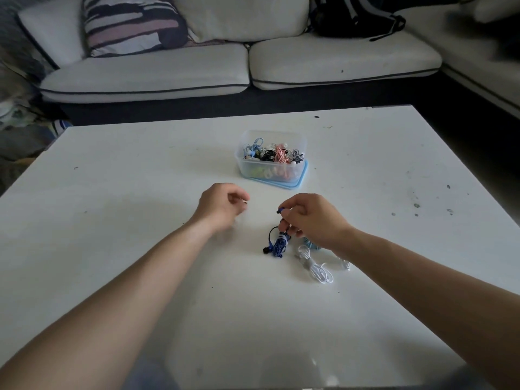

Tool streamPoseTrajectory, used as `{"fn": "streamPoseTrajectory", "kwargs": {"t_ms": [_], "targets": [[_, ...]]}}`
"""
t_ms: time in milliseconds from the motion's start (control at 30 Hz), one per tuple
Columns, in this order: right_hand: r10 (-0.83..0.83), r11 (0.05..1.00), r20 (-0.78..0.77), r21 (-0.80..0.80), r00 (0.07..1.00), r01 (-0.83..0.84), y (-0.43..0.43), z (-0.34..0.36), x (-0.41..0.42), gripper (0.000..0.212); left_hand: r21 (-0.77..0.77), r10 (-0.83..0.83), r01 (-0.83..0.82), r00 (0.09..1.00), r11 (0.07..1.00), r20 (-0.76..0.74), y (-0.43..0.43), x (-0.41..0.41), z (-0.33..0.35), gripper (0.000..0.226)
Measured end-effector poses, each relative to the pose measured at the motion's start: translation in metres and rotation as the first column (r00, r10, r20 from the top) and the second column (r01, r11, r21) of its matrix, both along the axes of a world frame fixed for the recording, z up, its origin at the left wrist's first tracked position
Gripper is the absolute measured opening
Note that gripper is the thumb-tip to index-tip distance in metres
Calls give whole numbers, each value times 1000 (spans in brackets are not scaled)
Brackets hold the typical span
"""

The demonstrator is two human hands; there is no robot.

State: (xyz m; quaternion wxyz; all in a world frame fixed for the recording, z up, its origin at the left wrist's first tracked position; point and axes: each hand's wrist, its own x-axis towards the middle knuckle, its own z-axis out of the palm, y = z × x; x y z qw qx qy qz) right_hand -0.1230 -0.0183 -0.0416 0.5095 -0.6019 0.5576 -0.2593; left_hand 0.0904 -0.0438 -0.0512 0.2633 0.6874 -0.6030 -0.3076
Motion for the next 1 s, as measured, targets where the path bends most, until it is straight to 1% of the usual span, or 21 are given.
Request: {"fn": "streamPoseTrajectory", "kwargs": {"t_ms": [67,167,233,300,367,500,633,733,1000], "targets": [[10,999,-65,-51,998,-13,0,0,-1,8,60,-44,59,971,996,-236,13,-12,14,16],[-6,992,-105,-128,994,-7,0,-1,-1,8,145,-4,94,849,985,-528,28,-22,24,20],[-43,989,-50,-145,998,35,0,0,1,11,191,69,77,750,979,-658,33,-25,28,20],[-74,991,59,-108,996,80,2,4,2,12,228,133,56,671,972,-730,33,-26,30,21],[-95,991,136,-77,986,106,3,7,2,14,244,152,60,633,968,-759,32,-26,32,21],[-95,992,238,-57,967,112,6,11,3,16,243,137,91,615,966,-777,32,-27,32,23],[-91,992,254,-66,963,112,6,12,2,14,221,112,101,623,970,-774,31,-25,34,22],[-80,991,249,-81,965,103,6,13,1,15,206,93,103,643,973,-760,31,-26,35,22],[-61,991,231,-100,971,86,6,15,0,15,192,79,103,656,976,-751,32,-27,36,22]]}}
